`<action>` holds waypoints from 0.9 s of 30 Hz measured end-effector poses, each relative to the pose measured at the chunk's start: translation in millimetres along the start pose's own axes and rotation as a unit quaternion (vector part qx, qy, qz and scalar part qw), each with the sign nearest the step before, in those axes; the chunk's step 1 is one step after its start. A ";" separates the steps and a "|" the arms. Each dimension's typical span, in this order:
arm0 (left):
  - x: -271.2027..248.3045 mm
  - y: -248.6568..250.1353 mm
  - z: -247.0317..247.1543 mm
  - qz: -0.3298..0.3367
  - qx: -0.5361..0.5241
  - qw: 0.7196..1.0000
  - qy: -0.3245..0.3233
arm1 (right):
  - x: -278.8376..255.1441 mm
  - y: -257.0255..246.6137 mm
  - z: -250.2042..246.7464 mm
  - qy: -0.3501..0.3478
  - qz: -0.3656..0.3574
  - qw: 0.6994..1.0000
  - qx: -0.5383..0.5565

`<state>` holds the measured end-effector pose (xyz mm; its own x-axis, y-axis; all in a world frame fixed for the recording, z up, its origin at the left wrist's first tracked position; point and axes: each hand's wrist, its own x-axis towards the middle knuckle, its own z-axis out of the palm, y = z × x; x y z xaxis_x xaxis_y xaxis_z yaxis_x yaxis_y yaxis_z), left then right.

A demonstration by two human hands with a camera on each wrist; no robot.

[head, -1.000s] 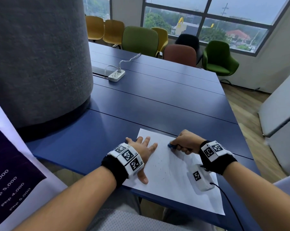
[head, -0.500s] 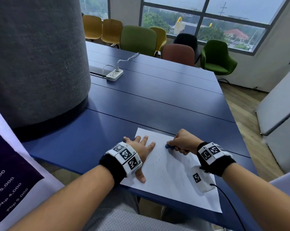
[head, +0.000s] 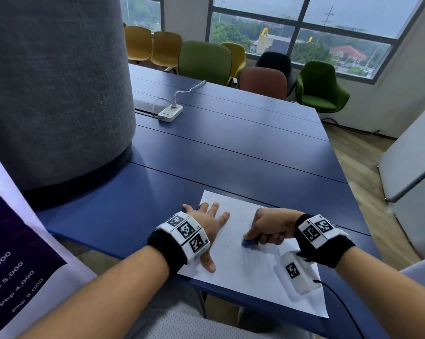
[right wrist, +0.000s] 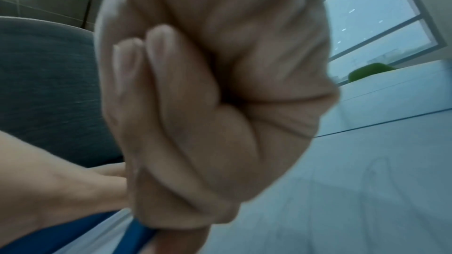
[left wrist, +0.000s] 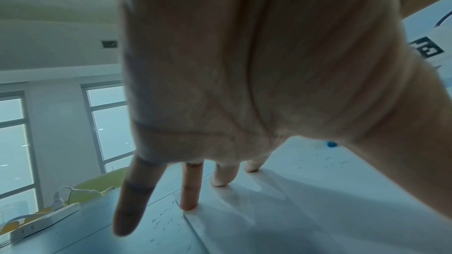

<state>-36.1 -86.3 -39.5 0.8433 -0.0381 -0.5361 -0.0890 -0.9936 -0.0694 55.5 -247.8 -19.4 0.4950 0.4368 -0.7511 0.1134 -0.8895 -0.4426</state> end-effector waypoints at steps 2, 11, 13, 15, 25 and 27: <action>0.0 0.2 0.0 0.001 -0.001 1.000 -0.003 | 4.3 0.9 -5.4 0.054 -0.004 0.998 0.030; 0.5 -0.1 0.8 0.000 0.003 1.000 -0.002 | 9.6 2.6 -6.7 0.047 0.010 0.996 0.069; 1.0 -0.5 1.5 0.002 -0.001 1.000 0.000 | 19.4 3.6 -12.4 0.144 -0.005 0.981 0.129; 0.7 -0.9 2.3 0.003 -0.004 1.000 0.001 | 24.3 4.1 -14.2 0.186 -0.012 0.970 0.155; -0.4 -0.5 1.6 0.002 -0.006 1.000 -0.001 | 24.8 2.2 -16.5 0.195 -0.008 0.971 0.137; 0.6 -0.9 1.4 -0.001 -0.006 1.000 -0.003 | 17.8 2.6 -9.8 0.113 0.001 0.988 0.109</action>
<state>-36.2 -85.3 -40.9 0.8408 -0.0360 -0.5402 -0.0812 -0.9949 -0.0600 73.1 -243.6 -29.1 0.6781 0.3710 -0.6344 -0.0641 -0.8301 -0.5540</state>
